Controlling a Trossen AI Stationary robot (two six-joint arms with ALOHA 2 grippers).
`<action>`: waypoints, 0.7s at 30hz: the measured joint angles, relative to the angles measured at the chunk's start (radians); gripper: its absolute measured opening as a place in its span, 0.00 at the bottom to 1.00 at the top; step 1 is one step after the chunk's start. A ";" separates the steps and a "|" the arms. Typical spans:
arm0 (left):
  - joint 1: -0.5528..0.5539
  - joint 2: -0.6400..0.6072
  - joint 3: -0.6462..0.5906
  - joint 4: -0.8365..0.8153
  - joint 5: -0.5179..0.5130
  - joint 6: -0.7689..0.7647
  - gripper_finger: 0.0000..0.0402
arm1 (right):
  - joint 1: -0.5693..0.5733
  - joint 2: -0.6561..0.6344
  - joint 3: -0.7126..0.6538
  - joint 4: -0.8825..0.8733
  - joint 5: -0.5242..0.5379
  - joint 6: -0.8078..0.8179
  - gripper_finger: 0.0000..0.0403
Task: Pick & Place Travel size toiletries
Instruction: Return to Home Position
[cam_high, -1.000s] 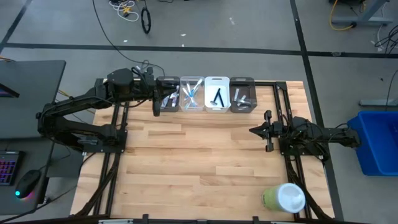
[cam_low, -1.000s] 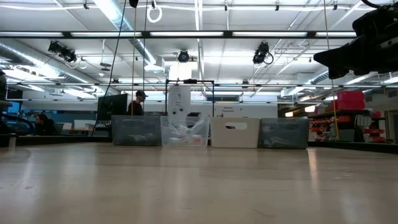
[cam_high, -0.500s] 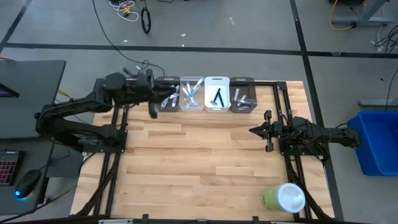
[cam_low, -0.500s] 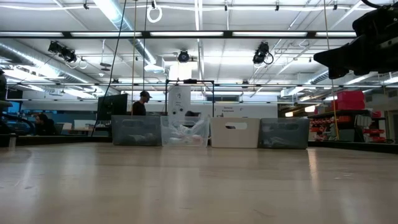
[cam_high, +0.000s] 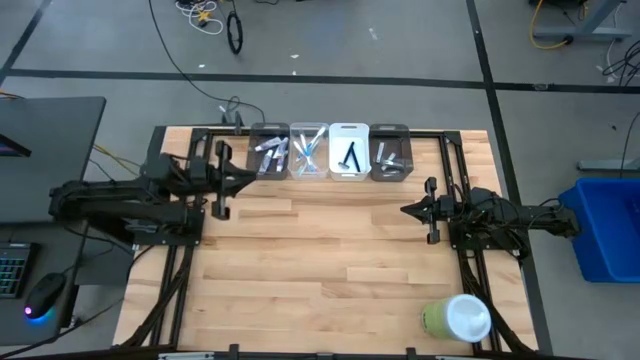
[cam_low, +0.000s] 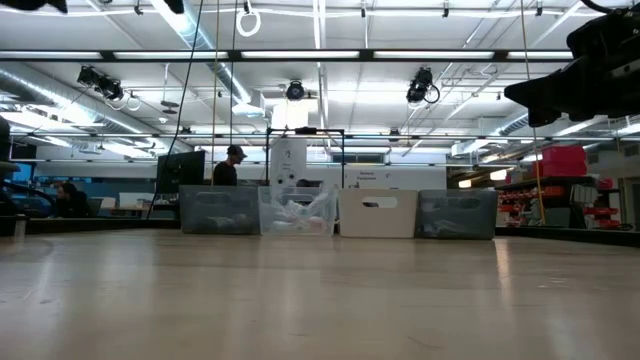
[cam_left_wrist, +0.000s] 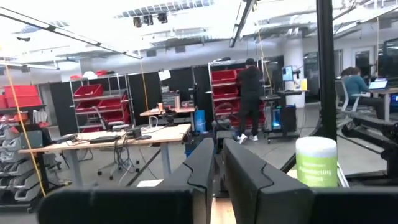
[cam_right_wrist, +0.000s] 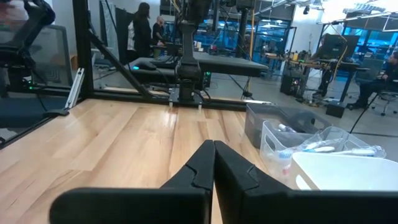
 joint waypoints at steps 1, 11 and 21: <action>0.000 -0.011 -0.031 0.022 0.000 -0.001 0.11 | 0.000 0.000 0.000 0.000 0.000 0.000 0.03; -0.003 -0.130 -0.284 0.219 -0.001 -0.002 0.11 | 0.000 0.000 0.000 0.000 0.000 0.000 0.03; -0.045 -0.308 -0.477 0.272 0.002 -0.035 0.11 | 0.000 0.000 0.000 0.000 0.000 0.000 0.03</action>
